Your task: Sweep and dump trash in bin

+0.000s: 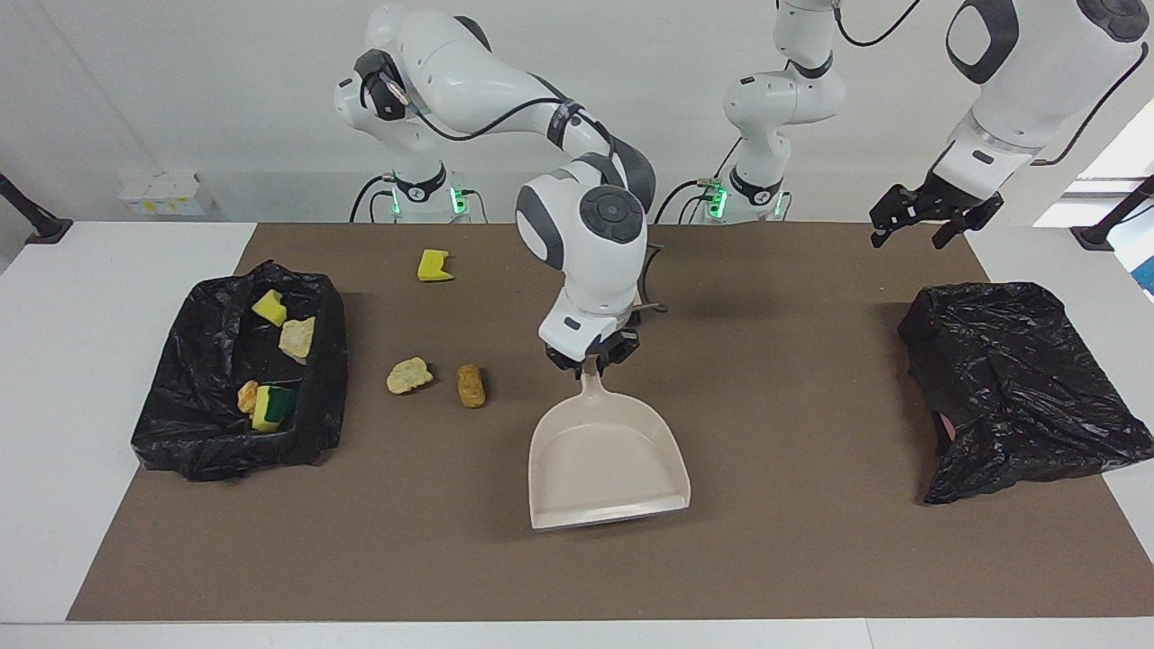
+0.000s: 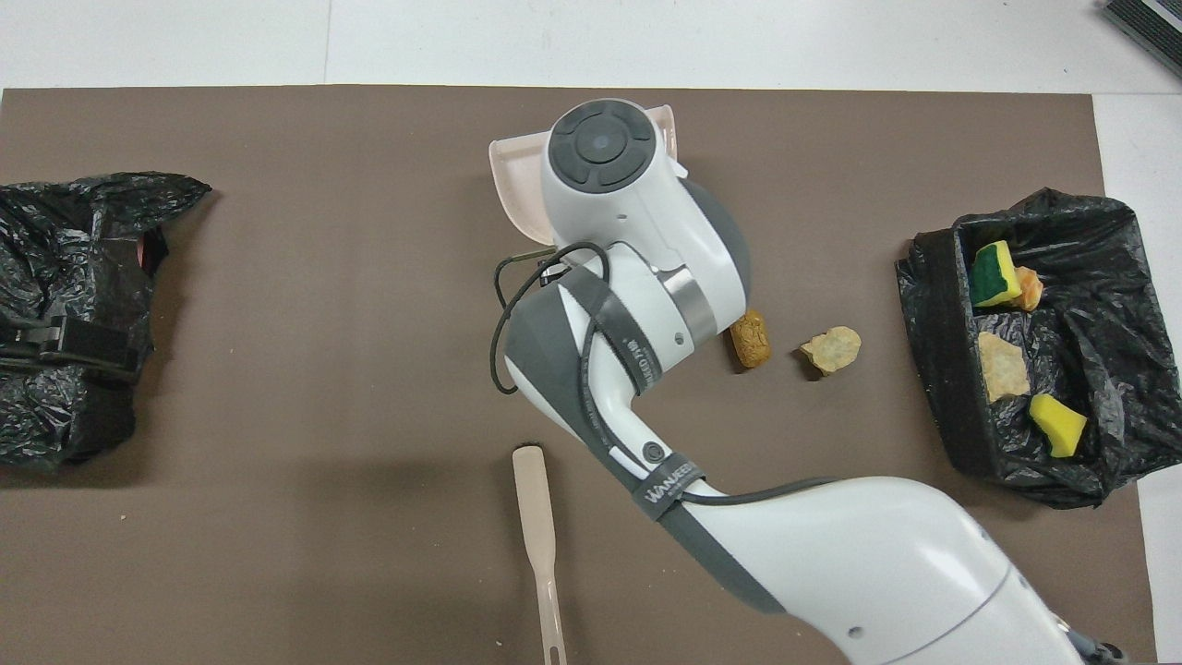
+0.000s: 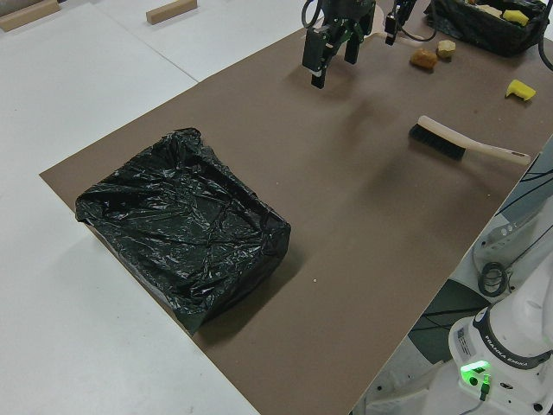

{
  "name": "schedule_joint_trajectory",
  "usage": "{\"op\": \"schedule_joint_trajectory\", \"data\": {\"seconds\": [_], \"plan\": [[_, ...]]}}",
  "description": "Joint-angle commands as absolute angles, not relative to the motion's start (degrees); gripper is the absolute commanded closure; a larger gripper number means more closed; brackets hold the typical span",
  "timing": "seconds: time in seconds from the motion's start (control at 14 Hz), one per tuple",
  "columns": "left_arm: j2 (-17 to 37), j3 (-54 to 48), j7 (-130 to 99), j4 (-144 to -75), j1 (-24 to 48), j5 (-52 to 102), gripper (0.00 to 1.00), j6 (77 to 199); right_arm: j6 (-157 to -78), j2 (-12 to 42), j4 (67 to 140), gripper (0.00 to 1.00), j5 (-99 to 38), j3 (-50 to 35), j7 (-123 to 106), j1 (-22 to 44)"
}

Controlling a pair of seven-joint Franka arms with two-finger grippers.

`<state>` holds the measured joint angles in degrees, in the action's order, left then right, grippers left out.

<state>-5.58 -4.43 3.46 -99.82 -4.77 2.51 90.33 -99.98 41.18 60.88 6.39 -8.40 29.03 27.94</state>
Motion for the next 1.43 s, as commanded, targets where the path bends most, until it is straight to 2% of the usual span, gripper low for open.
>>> {"op": "schedule_joint_trajectory", "data": {"seconds": [0.0,0.14,0.36,0.57,0.64,0.71,0.79,0.93,1.0,1.21,1.36], "plan": [[-5.8,-4.31,3.6,-99.23,-4.66,1.23,0.0,90.17,-103.95,43.85,57.57,1.0,1.87,-8.88,33.47,28.82],[-5.8,-4.31,3.6,-99.23,-4.66,1.23,0.0,90.09,-104.59,44.82,57.83,1.0,0.97,-8.79,34.97,30.66],[-5.8,-4.31,3.6,-99.23,-4.57,1.23,0.0,90.09,-106.95,45.0,62.21,1.0,0.7,-8.79,36.3,32.42],[-5.8,-4.31,3.6,-99.23,-4.66,1.23,0.0,90.17,-107.14,44.83,64.07,1.0,0.18,-8.79,36.47,32.43],[-5.8,-4.31,3.6,-99.23,-4.66,1.23,0.0,90.18,-107.05,44.74,64.07,0.96,0.09,-8.79,36.47,32.34],[-5.8,-4.31,3.6,-99.23,-4.66,1.23,0.0,90.18,-107.05,44.74,64.25,0.82,-0.43,-8.88,36.56,32.17],[-5.8,-4.31,3.6,-99.23,-4.66,1.23,0.0,90.18,-106.88,44.74,64.34,0.59,-0.61,-8.88,36.48,31.99],[-5.8,-4.31,3.6,-99.23,-4.66,1.23,0.0,90.17,-107.14,44.39,64.42,0.42,-0.61,-8.79,36.39,31.9],[-5.8,-4.31,3.6,-99.23,-4.66,1.23,0.0,90.09,-107.31,43.69,65.47,0.28,-0.53,-8.88,35.69,31.38],[-5.8,-4.31,3.6,-99.23,-4.66,1.23,0.0,90.18,-106.97,40.97,65.74,0.07,-1.05,-8.79,36.47,30.59],[-5.8,-4.31,3.6,-99.23,-4.66,1.23,0.0,90.18,-106.44,39.03,65.92,0.03,-1.67,-8.79,36.65,30.06]]}}
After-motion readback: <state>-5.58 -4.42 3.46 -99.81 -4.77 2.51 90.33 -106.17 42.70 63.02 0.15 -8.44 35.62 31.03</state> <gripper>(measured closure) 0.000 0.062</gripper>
